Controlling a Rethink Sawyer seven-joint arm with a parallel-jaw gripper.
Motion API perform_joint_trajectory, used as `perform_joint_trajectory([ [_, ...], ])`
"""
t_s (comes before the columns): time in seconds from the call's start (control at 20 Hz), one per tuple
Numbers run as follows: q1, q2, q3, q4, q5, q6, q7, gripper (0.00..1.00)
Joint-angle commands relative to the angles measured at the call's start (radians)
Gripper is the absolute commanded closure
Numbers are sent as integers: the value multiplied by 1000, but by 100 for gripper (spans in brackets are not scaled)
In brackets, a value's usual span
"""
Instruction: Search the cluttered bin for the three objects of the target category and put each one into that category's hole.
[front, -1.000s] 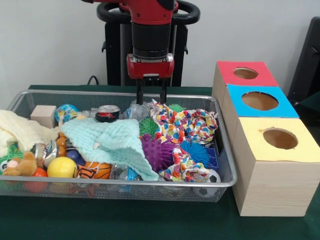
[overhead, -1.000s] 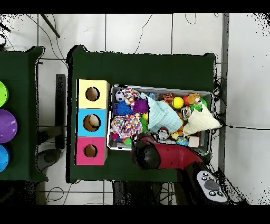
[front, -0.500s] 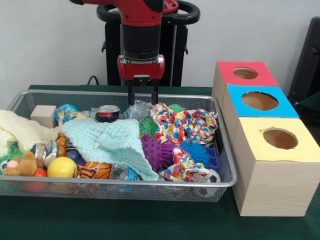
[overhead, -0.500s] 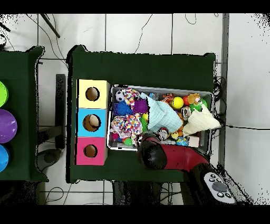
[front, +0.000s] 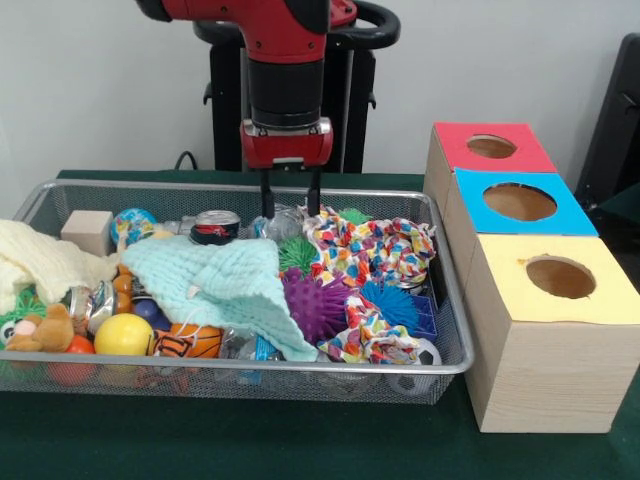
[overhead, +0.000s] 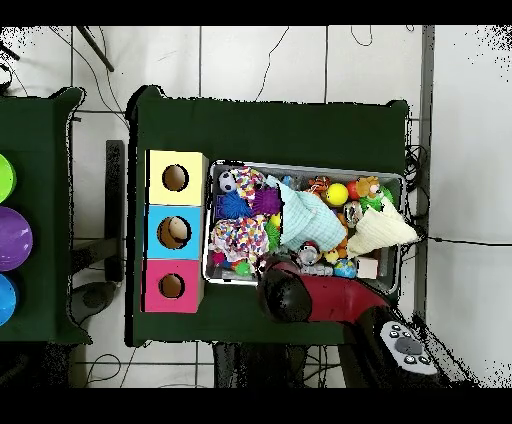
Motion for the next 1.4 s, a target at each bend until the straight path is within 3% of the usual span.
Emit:
perform_joint_trajectory([
  [0.05,34,138,19,-86,-69,-148,108,0],
  [0.6,56,279,-47,-112,-97,-355,112,0],
  [1.4,55,286,-59,-113,-100,-373,104,0],
])
